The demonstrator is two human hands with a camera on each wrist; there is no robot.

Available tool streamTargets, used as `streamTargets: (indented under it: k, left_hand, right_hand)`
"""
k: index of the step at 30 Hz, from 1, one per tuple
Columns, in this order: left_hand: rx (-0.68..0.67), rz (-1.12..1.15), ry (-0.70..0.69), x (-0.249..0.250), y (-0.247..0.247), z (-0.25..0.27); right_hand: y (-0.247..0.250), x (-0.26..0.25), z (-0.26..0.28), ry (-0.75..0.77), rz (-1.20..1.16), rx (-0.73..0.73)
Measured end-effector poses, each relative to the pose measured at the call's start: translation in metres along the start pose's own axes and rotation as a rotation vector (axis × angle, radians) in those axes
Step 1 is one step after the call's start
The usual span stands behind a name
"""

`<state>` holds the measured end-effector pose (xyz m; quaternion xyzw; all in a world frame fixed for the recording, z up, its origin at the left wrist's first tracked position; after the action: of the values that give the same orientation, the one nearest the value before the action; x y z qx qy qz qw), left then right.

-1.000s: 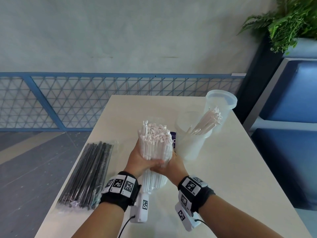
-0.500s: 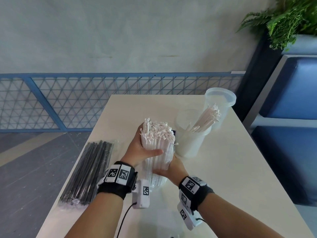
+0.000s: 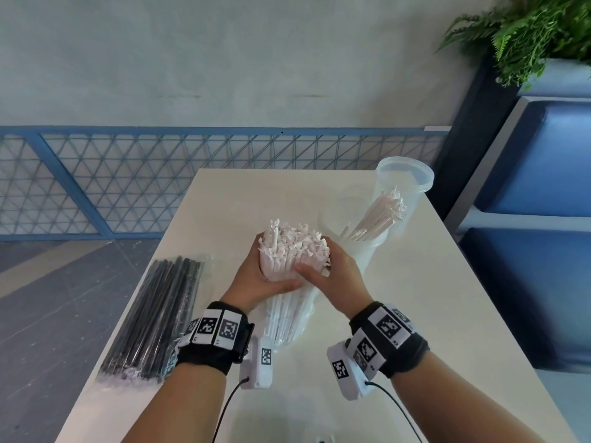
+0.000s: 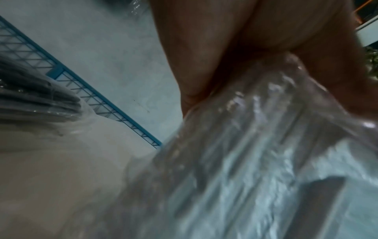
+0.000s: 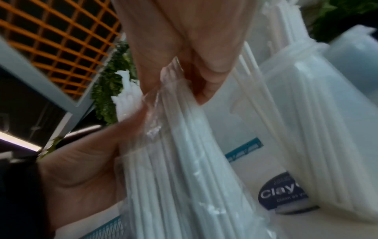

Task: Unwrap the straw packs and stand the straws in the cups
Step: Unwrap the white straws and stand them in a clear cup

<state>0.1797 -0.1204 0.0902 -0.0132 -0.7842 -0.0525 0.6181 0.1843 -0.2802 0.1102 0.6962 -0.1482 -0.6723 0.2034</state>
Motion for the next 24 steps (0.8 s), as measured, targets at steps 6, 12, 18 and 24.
streamTargets:
  k: [6, 12, 18, 24]
  left_hand:
    - [0.083, -0.015, -0.031, 0.004, 0.004, -0.006]
    - [0.206, -0.144, -0.106, 0.007, -0.003, -0.009]
    - [0.263, -0.194, -0.179, 0.010, -0.013, -0.013]
    - [0.278, -0.235, -0.189, 0.008, -0.018, -0.015]
  right_hand:
    - [-0.001, 0.000, -0.002, -0.049, -0.046, 0.003]
    - [-0.003, 0.010, -0.003, -0.145, -0.157, 0.100]
    - [-0.004, 0.017, -0.012, -0.248, -0.294, 0.133]
    - [0.003, 0.011, -0.011, -0.266, -0.352, 0.120]
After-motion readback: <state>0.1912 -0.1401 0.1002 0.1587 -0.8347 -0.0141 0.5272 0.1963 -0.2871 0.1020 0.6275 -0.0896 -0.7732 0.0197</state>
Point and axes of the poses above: each hand's wrist, its own z-axis away from the middle knuckle, its own y-axis out of the back of the hand, x = y × z, the point moved 3 cm from there along -z, towards the middle knuckle, and after that the axes turned 13 degrees about -y, right-handed, at the moved point
